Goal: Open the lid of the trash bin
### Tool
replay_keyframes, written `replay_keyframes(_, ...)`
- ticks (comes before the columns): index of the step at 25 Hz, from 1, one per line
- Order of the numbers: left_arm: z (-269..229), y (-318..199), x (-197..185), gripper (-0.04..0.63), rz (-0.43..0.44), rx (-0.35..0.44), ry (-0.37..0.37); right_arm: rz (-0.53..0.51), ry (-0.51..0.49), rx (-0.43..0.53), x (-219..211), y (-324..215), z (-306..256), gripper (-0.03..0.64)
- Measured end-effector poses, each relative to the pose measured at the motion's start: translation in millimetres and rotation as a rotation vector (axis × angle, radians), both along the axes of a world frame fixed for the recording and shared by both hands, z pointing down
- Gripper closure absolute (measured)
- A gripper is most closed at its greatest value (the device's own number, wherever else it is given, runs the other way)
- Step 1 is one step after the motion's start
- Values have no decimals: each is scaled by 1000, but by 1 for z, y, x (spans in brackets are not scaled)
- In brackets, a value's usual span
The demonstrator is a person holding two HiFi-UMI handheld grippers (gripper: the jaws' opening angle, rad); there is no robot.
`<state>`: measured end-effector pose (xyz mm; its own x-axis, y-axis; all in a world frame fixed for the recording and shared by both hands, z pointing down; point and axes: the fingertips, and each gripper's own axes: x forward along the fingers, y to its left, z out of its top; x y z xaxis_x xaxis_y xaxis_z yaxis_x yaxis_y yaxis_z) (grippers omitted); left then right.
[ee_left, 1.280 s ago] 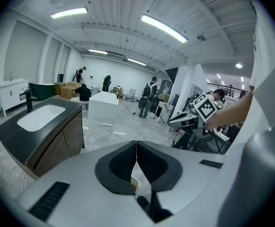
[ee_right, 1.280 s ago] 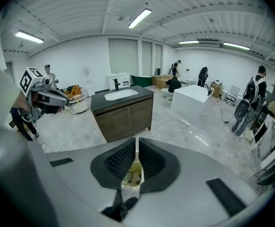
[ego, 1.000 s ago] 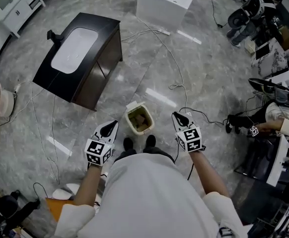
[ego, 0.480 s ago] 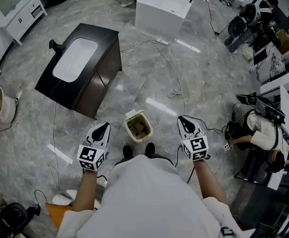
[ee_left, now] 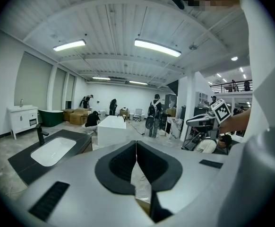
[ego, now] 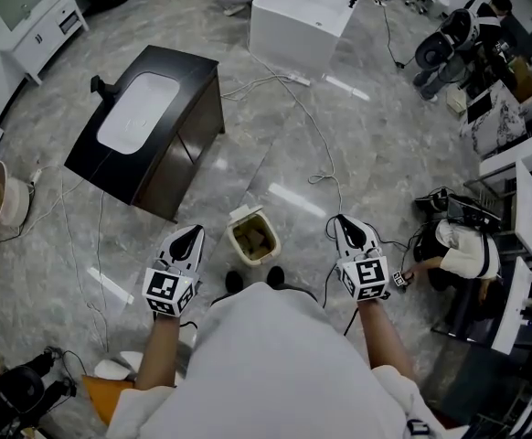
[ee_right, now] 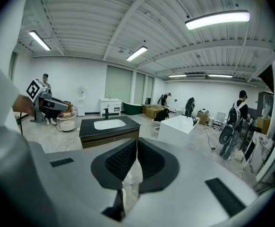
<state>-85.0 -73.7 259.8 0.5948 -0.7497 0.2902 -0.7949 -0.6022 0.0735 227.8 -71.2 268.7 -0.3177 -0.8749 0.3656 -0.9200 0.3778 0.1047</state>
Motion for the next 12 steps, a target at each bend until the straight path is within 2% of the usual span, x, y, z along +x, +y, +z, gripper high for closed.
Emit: replay_keyframes(12, 0, -11, 6, 577, -19, 0, 14, 7, -4, 6, 11, -8, -1, 584)
